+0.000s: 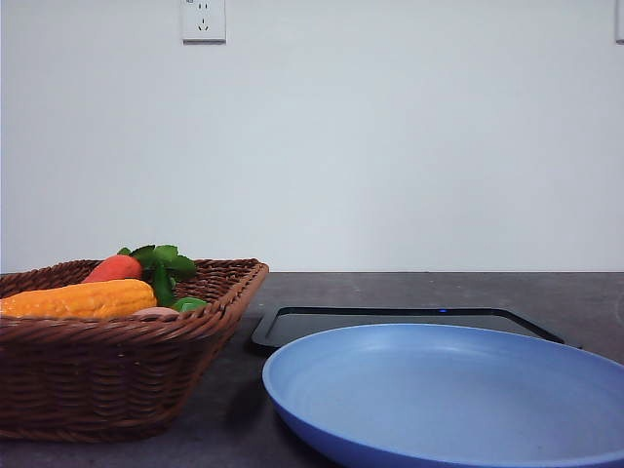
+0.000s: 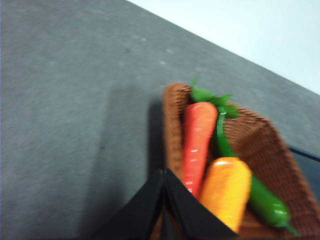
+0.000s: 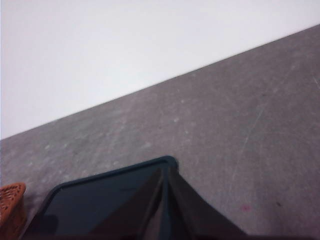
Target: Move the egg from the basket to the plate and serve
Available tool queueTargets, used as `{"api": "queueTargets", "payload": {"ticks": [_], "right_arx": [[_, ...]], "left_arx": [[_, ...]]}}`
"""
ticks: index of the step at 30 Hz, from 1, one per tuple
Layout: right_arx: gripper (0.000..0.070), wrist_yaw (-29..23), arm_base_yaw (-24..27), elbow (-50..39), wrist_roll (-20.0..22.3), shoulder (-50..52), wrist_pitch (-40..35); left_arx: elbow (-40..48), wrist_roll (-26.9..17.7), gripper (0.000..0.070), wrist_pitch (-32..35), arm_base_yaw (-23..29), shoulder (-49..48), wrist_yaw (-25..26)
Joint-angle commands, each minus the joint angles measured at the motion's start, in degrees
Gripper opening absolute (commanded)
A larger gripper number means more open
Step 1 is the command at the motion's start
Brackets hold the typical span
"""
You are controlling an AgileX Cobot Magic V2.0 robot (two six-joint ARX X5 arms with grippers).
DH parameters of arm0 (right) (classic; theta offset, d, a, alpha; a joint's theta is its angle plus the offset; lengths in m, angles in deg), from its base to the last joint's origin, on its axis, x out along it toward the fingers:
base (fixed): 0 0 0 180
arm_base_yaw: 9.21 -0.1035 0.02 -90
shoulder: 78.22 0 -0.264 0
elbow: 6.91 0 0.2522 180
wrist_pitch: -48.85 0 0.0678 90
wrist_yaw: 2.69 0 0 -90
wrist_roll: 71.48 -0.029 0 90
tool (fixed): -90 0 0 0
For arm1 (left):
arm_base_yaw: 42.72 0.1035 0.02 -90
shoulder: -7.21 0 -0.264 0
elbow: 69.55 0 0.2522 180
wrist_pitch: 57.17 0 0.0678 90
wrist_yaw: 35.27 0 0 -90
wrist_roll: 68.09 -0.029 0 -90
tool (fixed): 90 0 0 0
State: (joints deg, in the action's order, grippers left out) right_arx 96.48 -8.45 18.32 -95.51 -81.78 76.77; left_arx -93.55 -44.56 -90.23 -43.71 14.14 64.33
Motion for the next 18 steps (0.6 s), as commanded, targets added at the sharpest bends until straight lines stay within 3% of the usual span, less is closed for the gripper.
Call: {"api": "queueTargets", "payload": {"ticks": [1, 9, 18], "right_arx": [[0.0, 0.35, -0.13, 2.34, 1.22, -2.05, 1.82], [0.0, 4.96, -0.13, 12.86, 7.41, -15.6, 10.54], [0.0, 16.2, -0.14, 18.85, 11.22, -31.82, 17.21]], "left_arx": [[-2.3, 0.11, 0.0, 0.04, 0.0, 2.42, 1.31], [-10.02, -1.48, 0.0, -0.51, -0.15, 17.14, 13.36], [-18.2, -6.02, 0.0, -4.1, -2.86, 34.87, 23.42]]}}
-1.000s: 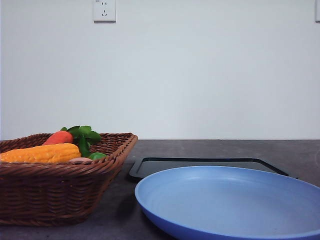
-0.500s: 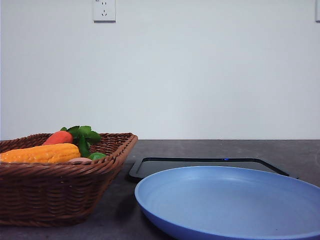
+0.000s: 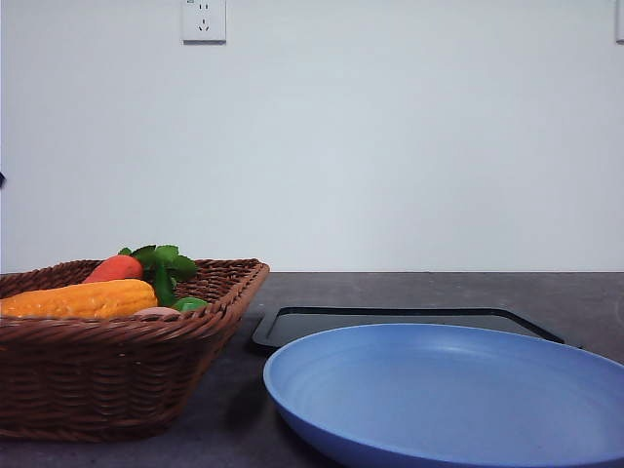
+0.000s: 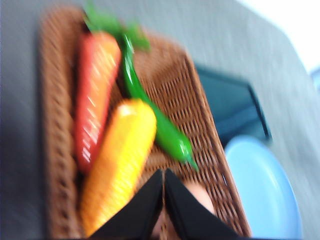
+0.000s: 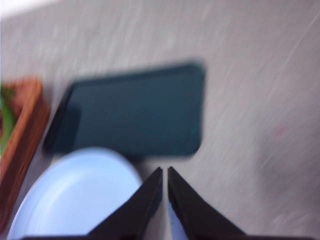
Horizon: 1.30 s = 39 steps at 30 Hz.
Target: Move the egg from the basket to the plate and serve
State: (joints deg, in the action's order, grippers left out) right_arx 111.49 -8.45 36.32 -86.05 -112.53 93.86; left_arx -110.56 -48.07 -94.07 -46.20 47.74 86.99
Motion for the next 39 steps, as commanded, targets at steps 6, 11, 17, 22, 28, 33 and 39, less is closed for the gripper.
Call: {"api": "queueTargets", "payload": {"ticks": [6, 11, 17, 22, 28, 33, 39], "right_arx": [[0.0, 5.94, -0.25, 0.88, 4.74, -10.17, 4.58], [0.0093, 8.93, -1.62, 0.88, 4.68, -16.77, 4.76], [0.0186, 8.37, -6.19, 0.86, 3.87, -24.47, 2.04], [0.0186, 7.29, -10.08, 0.86, 3.13, -31.12, -2.09], [0.0182, 7.28, -12.88, 0.86, 1.41, -37.93, -8.05], [0.0038, 7.24, -13.33, 0.86, 0.51, -39.79, -9.8], [0.0, 7.24, -13.25, 0.88, 0.14, -39.26, -9.37]], "left_arx": [[-5.91, -6.21, 0.0, -5.58, -5.8, 9.23, 1.21], [-6.66, -6.25, 0.006, -4.71, -8.75, 11.63, 1.19], [-6.66, -5.38, 0.0258, -3.65, -9.73, 11.78, 1.17], [-6.66, -5.38, 0.0282, -3.67, -9.73, 11.78, 1.17], [-6.66, -5.38, 0.0282, -4.05, -9.73, 11.78, 1.17], [-6.66, -5.38, 0.0282, -4.08, -9.73, 11.78, 1.17], [-6.66, -5.4, 0.0282, -4.02, -9.73, 11.78, 1.17]]}}
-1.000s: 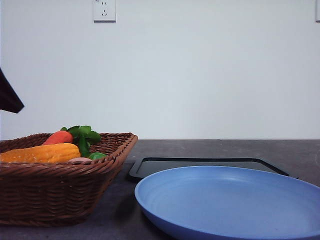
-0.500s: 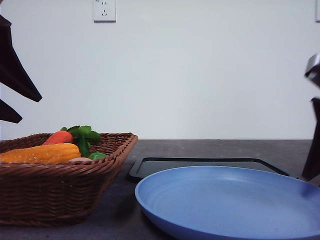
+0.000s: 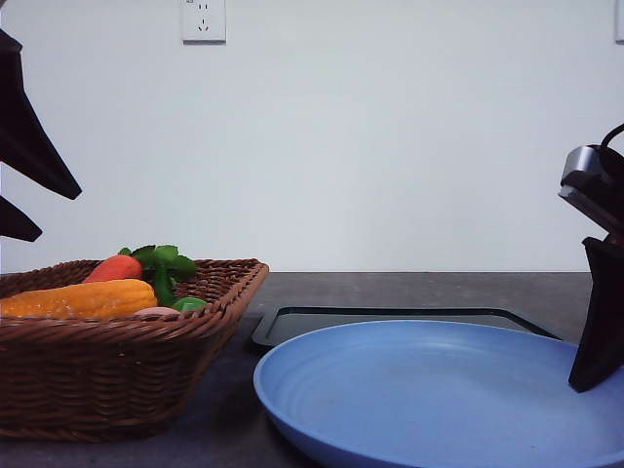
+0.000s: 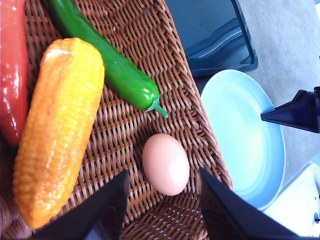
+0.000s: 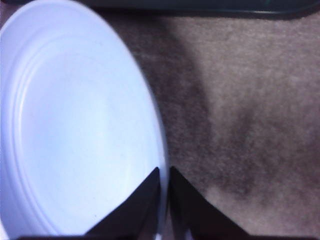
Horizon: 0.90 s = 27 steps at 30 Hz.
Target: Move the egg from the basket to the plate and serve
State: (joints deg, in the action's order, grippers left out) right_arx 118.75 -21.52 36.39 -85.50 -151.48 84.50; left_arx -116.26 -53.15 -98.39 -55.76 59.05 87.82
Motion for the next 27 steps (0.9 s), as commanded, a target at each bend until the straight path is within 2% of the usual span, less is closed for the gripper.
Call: {"api": "queueTargets", "payload": {"ticks": [1, 3, 6, 8, 12, 15, 27], "right_arx": [[0.0, 0.0, -0.17, 0.81, -0.52, 0.06, 0.19], [0.0, -0.02, -0.17, 0.81, -0.55, 1.09, 0.71], [0.0, -0.15, 0.16, 0.81, -0.61, 3.62, 1.98], [0.0, -1.21, 0.93, 0.81, -0.63, 5.81, 3.13], [0.0, -4.92, 3.03, 0.81, -0.61, 10.04, 5.68], [0.0, -6.34, 4.82, 0.81, -0.57, 13.1, 7.16], [0.0, -6.43, 10.56, 0.81, -0.54, 21.98, 9.73]], "left_arx": [[-0.96, -0.31, 0.0283, 0.33, -0.17, 0.48, 0.35], [-0.96, -0.01, 0.0311, 0.33, -0.28, 0.48, 0.35], [-0.96, 1.13, 0.0413, 0.48, -1.05, 0.48, 0.33], [-0.96, 1.12, 0.0457, 0.62, -2.01, 0.51, 0.31], [-1.07, 1.3, 0.046, 2.4, -4.44, 1.36, -0.03], [-1.33, 2.37, 0.046, 3.12, -6.67, 3.11, -2.33], [-6.75, 2.23, 0.0459, 3.68, -16.6, 16.1, -13.43]]}}
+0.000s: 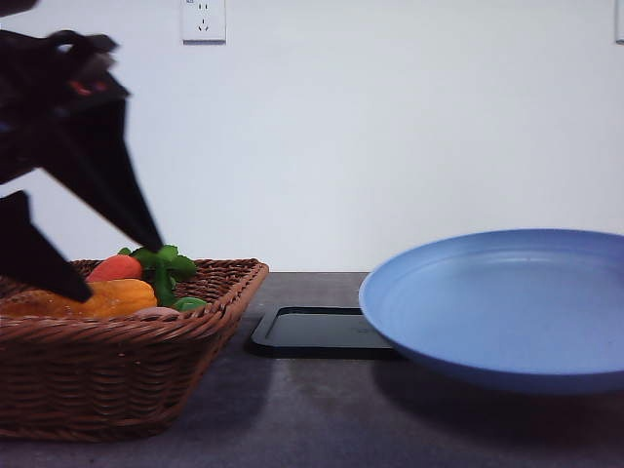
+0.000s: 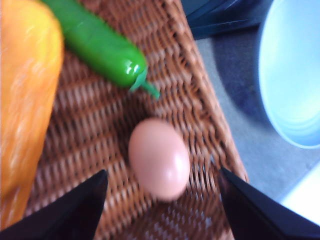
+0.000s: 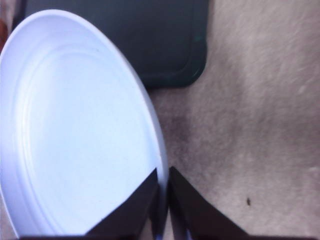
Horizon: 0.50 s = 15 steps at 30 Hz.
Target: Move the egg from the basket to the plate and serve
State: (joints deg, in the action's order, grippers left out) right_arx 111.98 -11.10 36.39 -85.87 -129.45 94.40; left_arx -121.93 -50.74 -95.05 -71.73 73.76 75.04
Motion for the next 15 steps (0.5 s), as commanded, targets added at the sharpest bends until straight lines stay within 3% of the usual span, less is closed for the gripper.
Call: {"api": "queueTargets", "payload": {"ticks": [1, 12, 15], "right_arx": [[0.0, 0.35, 0.35, 0.81, -0.15, 0.24, 0.09], [0.0, 0.37, 0.81, 0.81, 0.26, 0.88, 1.47], [0.0, 0.37, 0.81, 0.81, 0.27, 0.88, 1.48]], "left_arx": [[-1.73, -0.17, 0.0459, 0.31, -1.16, 2.51, -1.29], [-4.1, -0.05, 0.0452, 2.17, -4.03, 12.64, -1.5], [-4.1, 0.04, 0.0419, 2.34, -4.07, 13.52, -1.5]]}}
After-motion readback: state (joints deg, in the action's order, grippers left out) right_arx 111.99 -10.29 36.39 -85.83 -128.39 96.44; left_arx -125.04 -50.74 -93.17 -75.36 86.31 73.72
